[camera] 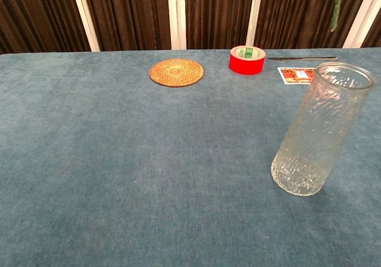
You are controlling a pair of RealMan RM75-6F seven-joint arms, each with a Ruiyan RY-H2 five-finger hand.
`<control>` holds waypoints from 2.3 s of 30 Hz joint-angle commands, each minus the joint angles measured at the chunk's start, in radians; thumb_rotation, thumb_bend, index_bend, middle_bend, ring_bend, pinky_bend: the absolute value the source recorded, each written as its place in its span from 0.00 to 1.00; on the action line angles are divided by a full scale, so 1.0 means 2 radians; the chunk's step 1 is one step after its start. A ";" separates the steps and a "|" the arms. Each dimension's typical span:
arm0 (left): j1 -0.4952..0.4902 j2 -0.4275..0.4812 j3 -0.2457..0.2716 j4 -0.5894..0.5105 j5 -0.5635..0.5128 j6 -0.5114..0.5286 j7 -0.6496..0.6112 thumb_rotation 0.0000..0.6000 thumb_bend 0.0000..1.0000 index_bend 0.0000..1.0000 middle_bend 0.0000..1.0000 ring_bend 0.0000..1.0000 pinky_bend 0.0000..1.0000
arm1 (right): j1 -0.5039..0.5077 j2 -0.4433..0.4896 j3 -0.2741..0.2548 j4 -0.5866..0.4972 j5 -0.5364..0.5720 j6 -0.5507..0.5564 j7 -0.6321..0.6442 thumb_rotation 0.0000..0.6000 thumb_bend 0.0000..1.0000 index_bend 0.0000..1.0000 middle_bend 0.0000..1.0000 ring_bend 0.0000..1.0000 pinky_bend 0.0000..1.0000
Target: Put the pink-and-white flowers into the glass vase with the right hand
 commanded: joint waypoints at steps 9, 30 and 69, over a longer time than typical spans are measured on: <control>0.002 -0.001 -0.003 -0.001 -0.004 0.003 -0.002 1.00 0.22 0.10 0.00 0.00 0.11 | 0.010 -0.067 -0.057 0.016 -0.056 0.052 -0.012 1.00 0.39 0.51 0.47 0.53 0.22; 0.001 -0.006 -0.002 -0.005 -0.001 0.004 0.019 1.00 0.22 0.10 0.00 0.00 0.11 | -0.043 -0.091 -0.104 0.095 -0.162 -0.005 0.064 1.00 0.39 0.51 0.47 0.53 0.22; 0.000 -0.008 0.003 -0.012 0.005 -0.002 0.036 1.00 0.22 0.10 0.00 0.00 0.11 | -0.120 -0.120 -0.224 0.192 -0.428 -0.077 0.256 1.00 0.30 0.24 0.20 0.21 0.03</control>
